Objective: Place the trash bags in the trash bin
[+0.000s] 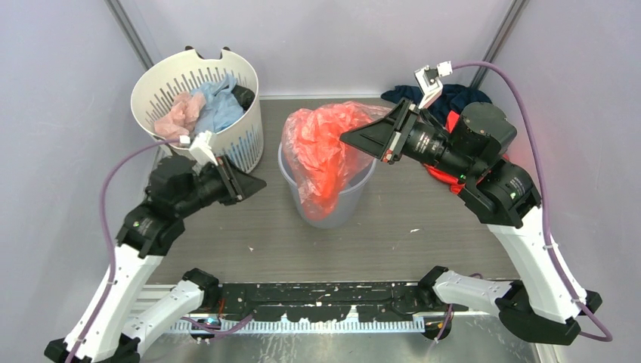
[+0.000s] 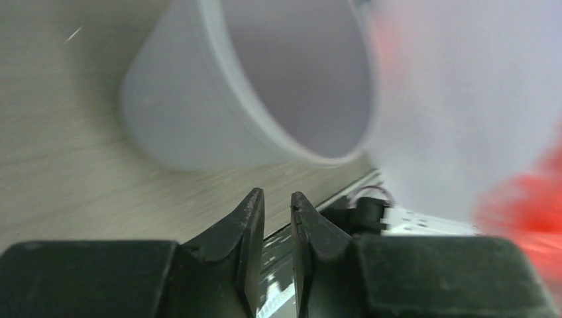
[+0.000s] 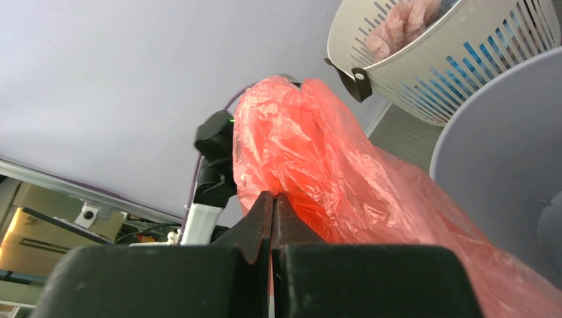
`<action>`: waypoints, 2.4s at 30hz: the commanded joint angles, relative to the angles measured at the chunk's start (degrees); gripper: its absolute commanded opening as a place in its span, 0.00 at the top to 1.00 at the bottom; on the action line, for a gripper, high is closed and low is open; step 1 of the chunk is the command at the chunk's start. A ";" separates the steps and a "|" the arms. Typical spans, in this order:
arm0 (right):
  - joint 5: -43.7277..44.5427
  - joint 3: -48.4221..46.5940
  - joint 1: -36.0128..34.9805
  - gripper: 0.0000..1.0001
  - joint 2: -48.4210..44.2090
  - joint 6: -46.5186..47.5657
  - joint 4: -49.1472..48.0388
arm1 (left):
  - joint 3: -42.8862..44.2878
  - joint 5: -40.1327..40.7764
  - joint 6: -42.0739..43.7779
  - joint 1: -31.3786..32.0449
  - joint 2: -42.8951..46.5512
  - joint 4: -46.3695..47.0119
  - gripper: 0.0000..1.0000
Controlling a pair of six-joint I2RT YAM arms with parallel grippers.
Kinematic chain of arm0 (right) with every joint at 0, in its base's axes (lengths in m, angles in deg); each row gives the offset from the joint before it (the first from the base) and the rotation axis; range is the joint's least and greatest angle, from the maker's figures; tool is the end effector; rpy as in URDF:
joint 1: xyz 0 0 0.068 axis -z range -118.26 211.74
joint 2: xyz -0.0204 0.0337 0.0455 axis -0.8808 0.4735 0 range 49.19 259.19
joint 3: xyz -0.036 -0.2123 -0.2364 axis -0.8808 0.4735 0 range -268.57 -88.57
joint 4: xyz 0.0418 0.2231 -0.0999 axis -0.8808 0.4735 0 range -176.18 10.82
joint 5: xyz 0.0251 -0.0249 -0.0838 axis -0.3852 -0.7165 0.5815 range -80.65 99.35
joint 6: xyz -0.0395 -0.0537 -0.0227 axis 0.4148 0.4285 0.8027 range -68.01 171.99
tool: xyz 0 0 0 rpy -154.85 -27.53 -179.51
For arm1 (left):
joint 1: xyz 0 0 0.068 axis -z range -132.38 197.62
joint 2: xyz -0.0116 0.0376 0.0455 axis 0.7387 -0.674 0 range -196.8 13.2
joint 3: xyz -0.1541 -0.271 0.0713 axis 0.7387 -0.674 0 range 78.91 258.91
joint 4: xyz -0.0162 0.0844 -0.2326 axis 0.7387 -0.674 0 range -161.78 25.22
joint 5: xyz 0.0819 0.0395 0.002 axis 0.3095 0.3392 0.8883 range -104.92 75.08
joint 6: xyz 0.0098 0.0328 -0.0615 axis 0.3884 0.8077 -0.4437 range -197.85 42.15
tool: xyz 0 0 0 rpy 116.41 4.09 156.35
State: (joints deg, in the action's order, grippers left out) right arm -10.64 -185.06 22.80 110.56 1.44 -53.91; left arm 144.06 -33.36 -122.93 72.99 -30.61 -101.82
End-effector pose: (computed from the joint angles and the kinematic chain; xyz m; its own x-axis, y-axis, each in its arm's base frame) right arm 0.1061 0.1111 0.5757 -0.6365 0.4186 -0.6477 -0.5739 0.3040 0.7604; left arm 0.0929 -0.0641 0.4346 -0.6553 -0.4327 -0.6192 0.3081 0.5953 -0.7421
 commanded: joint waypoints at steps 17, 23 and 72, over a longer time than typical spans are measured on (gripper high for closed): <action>1.18 -4.49 -0.27 0.99 -1.90 4.22 5.10 | -17.15 30.44 2.15 -2.07 -21.75 17.18 0.40; 2.28 -3.94 -0.26 0.99 -2.59 6.01 7.24 | -15.20 30.92 3.07 -5.66 -33.25 26.05 0.40; -11.38 14.23 -0.32 0.99 -5.73 -17.51 -26.63 | -4.86 -31.87 -3.97 -21.80 -2.78 21.29 0.39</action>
State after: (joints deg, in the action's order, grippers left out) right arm -14.46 -176.01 22.80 104.87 -1.66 -58.19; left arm 138.90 -47.85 -119.48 51.46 -36.68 -87.64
